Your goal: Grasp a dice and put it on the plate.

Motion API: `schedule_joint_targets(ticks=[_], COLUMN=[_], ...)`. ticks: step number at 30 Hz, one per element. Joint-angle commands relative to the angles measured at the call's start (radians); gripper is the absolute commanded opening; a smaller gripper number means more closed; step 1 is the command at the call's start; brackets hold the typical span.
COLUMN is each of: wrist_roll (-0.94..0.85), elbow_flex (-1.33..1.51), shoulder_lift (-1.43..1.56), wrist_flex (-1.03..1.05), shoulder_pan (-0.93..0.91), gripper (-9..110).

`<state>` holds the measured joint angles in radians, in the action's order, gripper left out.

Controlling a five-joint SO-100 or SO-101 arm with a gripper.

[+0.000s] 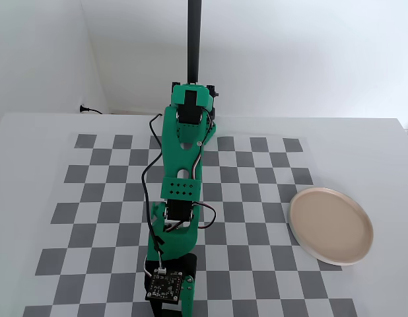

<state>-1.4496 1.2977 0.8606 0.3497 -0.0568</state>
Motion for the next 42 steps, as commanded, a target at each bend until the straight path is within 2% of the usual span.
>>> schedule_joint_targets(ticks=[1,13,25,33,42], wrist_roll=[-0.011,-0.018,-0.031,-0.037,-0.008], elbow_flex=[-0.089,-0.080,-0.058,0.126,0.178], shoulder_lift=[0.163,0.433,0.565,0.687,0.732], wrist_flex=[0.028,0.232,0.377,0.302,0.321], shoulder_pan=[0.015,0.183,0.383,0.515,0.632], gripper=[-4,-4,-4,-4,-4])
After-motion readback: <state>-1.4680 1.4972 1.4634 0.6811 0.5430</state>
